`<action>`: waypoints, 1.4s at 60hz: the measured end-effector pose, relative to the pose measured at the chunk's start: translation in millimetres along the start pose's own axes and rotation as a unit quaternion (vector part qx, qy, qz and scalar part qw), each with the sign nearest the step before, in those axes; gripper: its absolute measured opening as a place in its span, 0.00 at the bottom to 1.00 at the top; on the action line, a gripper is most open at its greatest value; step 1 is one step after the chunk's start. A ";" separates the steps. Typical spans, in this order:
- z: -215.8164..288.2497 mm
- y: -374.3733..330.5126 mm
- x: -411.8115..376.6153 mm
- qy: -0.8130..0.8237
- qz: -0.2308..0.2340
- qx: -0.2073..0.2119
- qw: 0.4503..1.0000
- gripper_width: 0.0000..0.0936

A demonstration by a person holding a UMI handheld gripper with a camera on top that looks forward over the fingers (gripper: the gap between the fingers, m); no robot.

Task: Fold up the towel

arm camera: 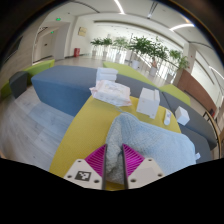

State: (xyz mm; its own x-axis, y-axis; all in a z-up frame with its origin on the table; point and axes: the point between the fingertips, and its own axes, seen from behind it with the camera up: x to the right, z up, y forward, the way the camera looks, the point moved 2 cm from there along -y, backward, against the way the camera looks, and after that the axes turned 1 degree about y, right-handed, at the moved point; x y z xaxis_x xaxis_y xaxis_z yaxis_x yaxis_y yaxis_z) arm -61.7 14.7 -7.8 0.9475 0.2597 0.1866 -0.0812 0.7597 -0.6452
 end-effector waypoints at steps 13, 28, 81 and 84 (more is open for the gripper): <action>23.1 -17.8 23.9 0.052 0.004 0.031 0.998 0.01; 54.3 -78.5 173.4 0.145 -0.054 0.079 0.985 0.01; -51.5 -241.5 222.6 0.185 -0.056 0.018 0.981 0.89; -52.4 -255.6 217.2 0.175 -0.059 0.022 0.983 0.89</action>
State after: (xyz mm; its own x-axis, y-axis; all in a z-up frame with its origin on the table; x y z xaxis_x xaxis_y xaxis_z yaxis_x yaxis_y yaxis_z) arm 181.0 -154.3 158.8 0.9988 -0.0464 -0.0123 0.0297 0.7994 -0.6001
